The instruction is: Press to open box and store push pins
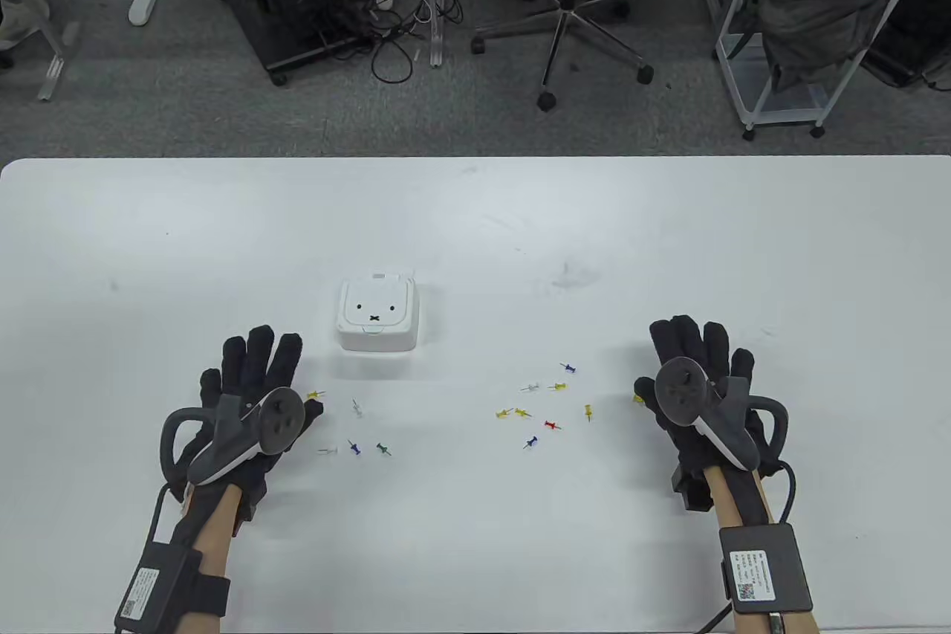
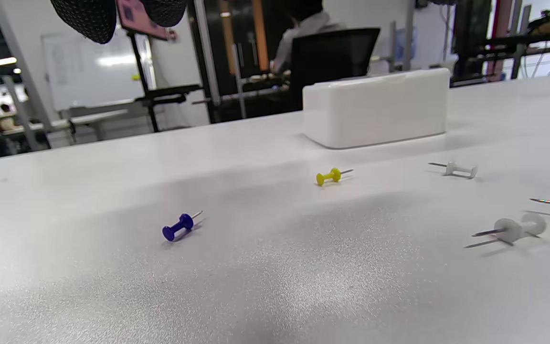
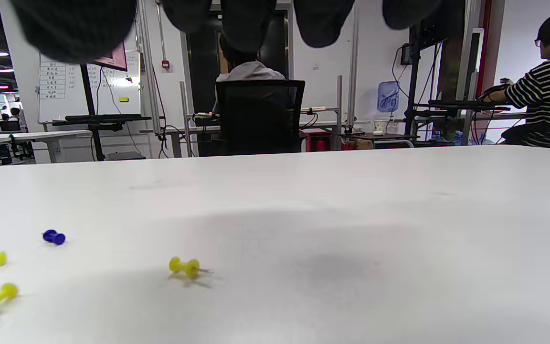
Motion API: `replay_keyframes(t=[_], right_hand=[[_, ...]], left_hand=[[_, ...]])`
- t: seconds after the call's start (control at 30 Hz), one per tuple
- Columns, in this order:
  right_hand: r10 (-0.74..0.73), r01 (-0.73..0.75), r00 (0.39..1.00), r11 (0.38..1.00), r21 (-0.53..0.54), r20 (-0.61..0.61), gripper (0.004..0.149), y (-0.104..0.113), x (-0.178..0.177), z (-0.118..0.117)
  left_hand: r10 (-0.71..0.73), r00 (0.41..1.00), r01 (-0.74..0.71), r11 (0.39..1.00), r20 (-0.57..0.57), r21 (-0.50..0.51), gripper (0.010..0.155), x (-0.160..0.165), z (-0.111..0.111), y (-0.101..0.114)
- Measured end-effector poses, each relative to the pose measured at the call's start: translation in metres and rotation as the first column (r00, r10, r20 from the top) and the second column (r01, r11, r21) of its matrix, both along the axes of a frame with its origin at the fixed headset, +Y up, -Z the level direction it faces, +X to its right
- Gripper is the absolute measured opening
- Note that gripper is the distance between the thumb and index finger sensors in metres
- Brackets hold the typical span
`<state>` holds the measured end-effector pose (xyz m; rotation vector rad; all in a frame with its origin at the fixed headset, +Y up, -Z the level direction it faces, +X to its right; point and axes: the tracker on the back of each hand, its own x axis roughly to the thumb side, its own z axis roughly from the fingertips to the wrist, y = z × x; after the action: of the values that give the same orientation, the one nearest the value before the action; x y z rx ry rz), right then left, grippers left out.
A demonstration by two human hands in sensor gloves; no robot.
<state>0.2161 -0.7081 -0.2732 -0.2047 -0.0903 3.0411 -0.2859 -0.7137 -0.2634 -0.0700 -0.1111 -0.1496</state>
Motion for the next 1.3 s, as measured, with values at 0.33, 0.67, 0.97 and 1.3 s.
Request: replay_keyframes(t=[0.33, 0.67, 0.97, 1.3], right_hand=[[-0.003, 0.003, 1.000, 1.000, -0.007, 0.000, 0.073, 0.000, 0.000, 0.000], [-0.005, 0.005, 1.000, 1.000, -0.012, 0.004, 0.072, 0.000, 0.001, 0.000], [-0.023, 0.023, 1.000, 0.999, -0.021, 0.005, 0.072, 0.001, 0.003, -0.002], [-0.026, 0.026, 1.000, 1.000, -0.010, 0.003, 0.072, 0.002, 0.010, -0.003]], left_hand=[[0.003, 1.000, -0.003, 1.000, -0.001, -0.008, 0.081, -0.001, -0.002, -0.001], [-0.006, 1.000, 0.006, 1.000, -0.016, -0.008, 0.082, 0.000, -0.003, -0.001], [0.007, 1.000, -0.006, 1.000, 0.018, -0.010, 0.089, 0.008, -0.020, 0.013], [0.016, 0.999, -0.011, 0.996, 0.050, -0.085, 0.100, 0.035, -0.081, 0.018]])
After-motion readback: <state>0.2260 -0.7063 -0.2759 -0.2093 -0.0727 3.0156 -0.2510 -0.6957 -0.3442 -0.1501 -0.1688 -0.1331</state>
